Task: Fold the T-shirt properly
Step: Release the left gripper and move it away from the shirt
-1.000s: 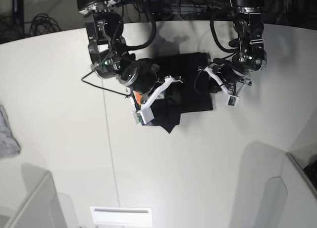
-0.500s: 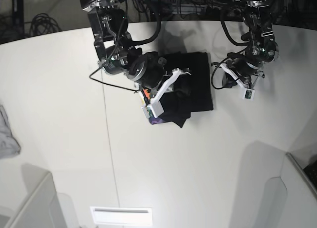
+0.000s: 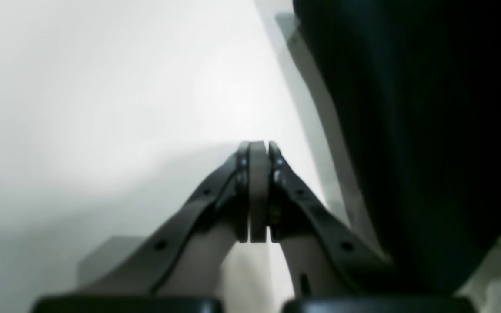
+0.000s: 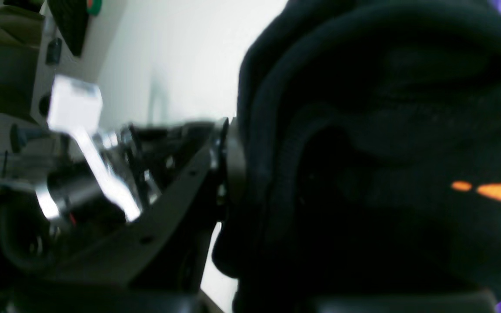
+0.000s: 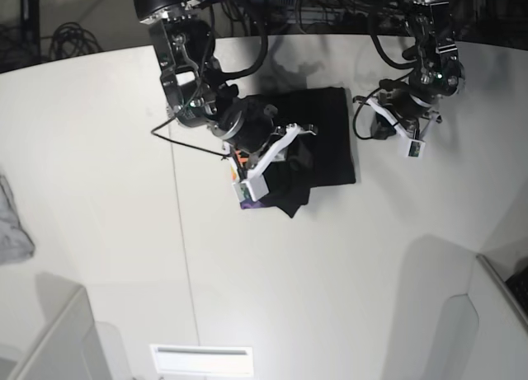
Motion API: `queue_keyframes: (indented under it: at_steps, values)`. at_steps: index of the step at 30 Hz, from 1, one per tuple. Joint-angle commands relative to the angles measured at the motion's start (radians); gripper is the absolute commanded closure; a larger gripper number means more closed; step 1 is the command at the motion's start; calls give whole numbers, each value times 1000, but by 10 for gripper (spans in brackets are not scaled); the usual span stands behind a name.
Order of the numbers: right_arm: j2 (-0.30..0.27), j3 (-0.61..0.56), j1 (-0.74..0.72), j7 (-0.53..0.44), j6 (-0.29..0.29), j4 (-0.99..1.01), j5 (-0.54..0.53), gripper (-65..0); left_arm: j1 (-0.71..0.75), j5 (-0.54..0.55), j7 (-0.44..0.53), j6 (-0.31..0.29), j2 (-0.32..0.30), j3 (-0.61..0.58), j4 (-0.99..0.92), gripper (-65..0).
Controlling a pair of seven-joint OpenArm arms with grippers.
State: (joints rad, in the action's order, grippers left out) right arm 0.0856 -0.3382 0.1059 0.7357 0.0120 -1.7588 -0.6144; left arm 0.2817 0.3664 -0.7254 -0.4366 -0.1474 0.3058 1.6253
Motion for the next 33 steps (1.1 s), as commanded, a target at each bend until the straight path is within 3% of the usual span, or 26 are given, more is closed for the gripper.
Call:
queue_keyframes:
  at_steps: [1, 4, 10, 15, 28, 33]
  values:
    - [9, -3, -15, -15, -7, -16, -17, 0, 26, -17, -26, 3, -5, 2, 26, 0]
    - [10, -3, -19, -14, -7, -14, -17, 0, 89, -17, -23, -5, -1, 59, 89, 0]
    - [12, -3, -19, -14, -7, -14, -17, 0, 138, -17, -27, -124, 1, 184, 134, 0]
    - [12, -3, -19, -14, -7, -3, -17, 0, 153, -17, -27, -129, -4, 234, 131, 0]
    - [12, -3, -21, -15, -7, 55, -20, 0, 153, -19, -27, -129, -4, 232, 132, 0]
    - [12, -3, -21, -15, -7, 55, -20, -143, 155, -19, -27, -129, -4, 232, 131, 0]
